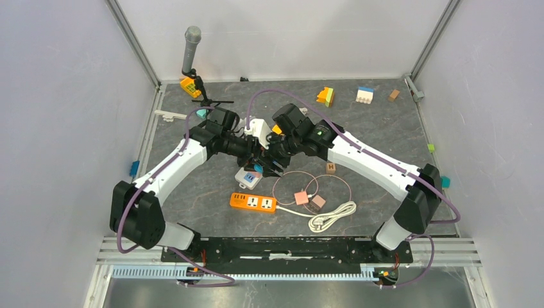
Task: Insert the plug
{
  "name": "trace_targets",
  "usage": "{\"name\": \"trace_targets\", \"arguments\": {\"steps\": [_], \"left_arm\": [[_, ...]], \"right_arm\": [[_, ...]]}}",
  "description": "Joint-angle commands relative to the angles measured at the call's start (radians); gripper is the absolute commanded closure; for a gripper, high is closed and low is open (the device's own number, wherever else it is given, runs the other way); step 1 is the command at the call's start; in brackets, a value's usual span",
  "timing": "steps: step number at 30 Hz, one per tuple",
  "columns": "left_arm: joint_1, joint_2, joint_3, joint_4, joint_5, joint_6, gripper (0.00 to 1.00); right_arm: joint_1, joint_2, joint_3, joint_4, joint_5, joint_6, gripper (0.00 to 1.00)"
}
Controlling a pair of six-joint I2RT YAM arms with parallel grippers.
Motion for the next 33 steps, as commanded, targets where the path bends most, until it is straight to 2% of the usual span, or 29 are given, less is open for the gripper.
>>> {"name": "trace_targets", "arguments": {"steps": [1,6,11,12,21,23,24,29,31,33], "left_arm": [[-0.001,0.012,0.036,0.002,0.048,0.033,0.61],[-0.001,0.018,0.035,0.014,0.062,0.027,0.69],[-0.001,0.017,0.037,0.014,0.061,0.031,0.96],[-0.002,0.015,0.038,0.014,0.059,0.031,0.98],[-0.001,0.0,0.039,0.022,0.013,0.017,0.96],[-0.002,0.004,0.04,0.036,0.011,0.001,0.76],[-0.001,0.005,0.04,0.042,0.013,-0.006,0.71],[-0.002,0.006,0.047,0.052,0.014,-0.011,0.59],[-0.001,0.006,0.047,0.053,0.015,-0.01,0.6],[-0.002,0.005,0.044,0.052,0.015,-0.009,0.67]], "right_arm": [[0.004,0.005,0.042,0.026,-0.003,-0.01,0.53],[0.007,0.006,0.038,0.023,-0.004,-0.009,0.53],[0.009,0.004,0.034,0.02,0.006,-0.009,0.53],[0.01,0.003,0.033,0.022,0.008,-0.009,0.53],[0.009,-0.015,0.018,0.04,0.019,-0.009,0.47],[0.009,-0.014,0.019,0.042,0.017,-0.007,0.47],[0.009,-0.014,0.019,0.042,0.017,-0.006,0.47],[0.01,-0.011,0.015,0.037,0.017,-0.007,0.48],[0.01,-0.011,0.011,0.038,0.019,-0.007,0.48],[0.01,-0.011,0.009,0.037,0.02,-0.006,0.48]]}}
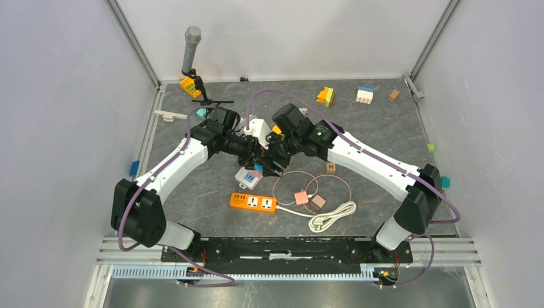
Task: Insert the plug
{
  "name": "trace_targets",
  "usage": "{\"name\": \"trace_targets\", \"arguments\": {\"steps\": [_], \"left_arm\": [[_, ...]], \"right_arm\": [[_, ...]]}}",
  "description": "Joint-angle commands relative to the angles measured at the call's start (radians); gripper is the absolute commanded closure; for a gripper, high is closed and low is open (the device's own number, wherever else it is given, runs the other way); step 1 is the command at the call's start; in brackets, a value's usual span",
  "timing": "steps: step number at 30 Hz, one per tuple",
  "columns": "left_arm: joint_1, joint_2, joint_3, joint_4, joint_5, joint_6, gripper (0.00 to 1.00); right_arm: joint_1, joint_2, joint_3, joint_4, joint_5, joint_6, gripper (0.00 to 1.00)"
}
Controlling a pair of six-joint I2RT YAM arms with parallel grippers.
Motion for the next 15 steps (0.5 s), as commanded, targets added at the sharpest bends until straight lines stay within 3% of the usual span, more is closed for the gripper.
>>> {"name": "trace_targets", "arguments": {"steps": [1,5,8,13,15], "left_arm": [[-0.002,-0.012,0.039,0.031,0.009,-0.018,0.74],[-0.002,-0.015,0.038,0.031,-0.005,-0.017,0.98],[-0.001,-0.027,0.035,0.03,-0.035,-0.014,0.98],[0.001,-0.042,0.037,0.012,-0.154,0.006,0.98],[0.001,-0.046,0.049,-0.016,-0.215,0.024,0.98]], "right_arm": [[0.006,-0.011,0.01,0.034,0.005,-0.006,0.48],[0.006,-0.014,0.007,0.038,0.011,-0.005,0.47],[0.006,-0.019,0.002,0.045,0.015,0.0,0.37],[0.005,-0.068,-0.041,0.1,0.049,0.034,0.02],[0.003,-0.094,-0.073,0.129,0.076,0.056,0.02]]}}
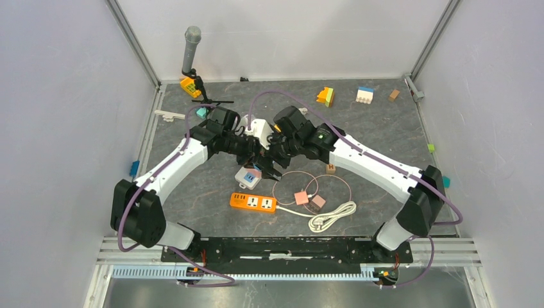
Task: Insert the plug
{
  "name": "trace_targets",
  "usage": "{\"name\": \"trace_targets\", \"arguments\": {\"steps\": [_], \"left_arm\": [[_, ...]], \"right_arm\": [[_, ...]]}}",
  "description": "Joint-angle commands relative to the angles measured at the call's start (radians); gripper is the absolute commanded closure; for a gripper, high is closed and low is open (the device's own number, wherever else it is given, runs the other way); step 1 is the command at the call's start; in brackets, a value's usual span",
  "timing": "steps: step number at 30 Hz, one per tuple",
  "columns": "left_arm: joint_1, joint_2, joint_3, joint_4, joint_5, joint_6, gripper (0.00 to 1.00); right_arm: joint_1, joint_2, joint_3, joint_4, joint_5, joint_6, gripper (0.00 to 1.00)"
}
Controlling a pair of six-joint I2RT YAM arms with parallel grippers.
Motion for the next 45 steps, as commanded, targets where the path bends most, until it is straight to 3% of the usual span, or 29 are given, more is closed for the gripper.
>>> {"name": "trace_targets", "arguments": {"steps": [1,8,13,19,25,45], "left_arm": [[0.001,-0.046,0.059,-0.031,-0.146,0.033,0.98],[0.006,-0.049,0.143,-0.193,-0.411,0.166,0.98],[0.007,-0.048,0.178,-0.243,-0.5,0.299,0.98],[0.007,-0.015,0.222,-0.284,-0.488,0.492,0.98],[0.004,0.06,0.277,-0.347,-0.532,0.576,0.98],[-0.07,0.121,0.297,-0.278,-0.565,0.61,0.98]], "right_arm": [[0.001,-0.094,-0.06,0.103,0.059,0.052,0.02],[-0.054,-0.145,-0.164,0.166,0.018,0.13,0.02],[-0.146,-0.19,-0.259,0.253,-0.087,0.2,0.02],[-0.237,-0.213,-0.345,0.301,-0.147,0.236,0.02],[-0.273,-0.22,-0.402,0.321,-0.153,0.24,0.02],[-0.292,-0.241,-0.486,0.326,-0.127,0.289,0.02]]}}
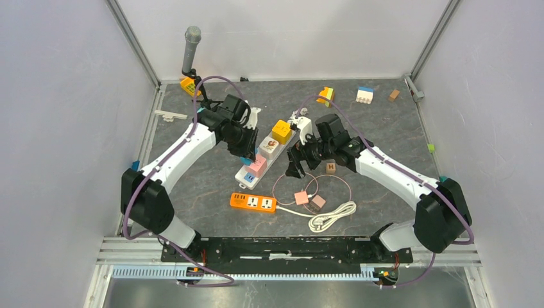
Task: Insert the plug
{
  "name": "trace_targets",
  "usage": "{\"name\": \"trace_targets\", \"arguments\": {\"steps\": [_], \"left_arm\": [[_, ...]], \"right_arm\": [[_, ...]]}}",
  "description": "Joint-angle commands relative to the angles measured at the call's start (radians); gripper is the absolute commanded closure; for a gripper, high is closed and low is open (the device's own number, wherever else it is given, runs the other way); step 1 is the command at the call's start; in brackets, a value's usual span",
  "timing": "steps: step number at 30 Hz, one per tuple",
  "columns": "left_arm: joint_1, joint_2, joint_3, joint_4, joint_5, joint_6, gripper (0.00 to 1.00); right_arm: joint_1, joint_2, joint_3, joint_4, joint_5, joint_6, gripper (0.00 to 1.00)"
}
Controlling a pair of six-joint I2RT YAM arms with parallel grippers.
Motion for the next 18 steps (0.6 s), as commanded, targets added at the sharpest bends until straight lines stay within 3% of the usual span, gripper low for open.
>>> {"name": "trace_targets", "arguments": {"steps": [1,18], "left_arm": [[-0.028,0.006,0.045,0.036,-0.041,0.048,0.98],[-0.073,0.079,0.037,0.095,-0.113,0.087,0.98]], "right_arm": [[-0.006,-0.035,-0.007,0.023,0.004,0.007,0.02],[-0.008,-0.019,-0.002,0.015,0.01,0.004,0.02]]}}
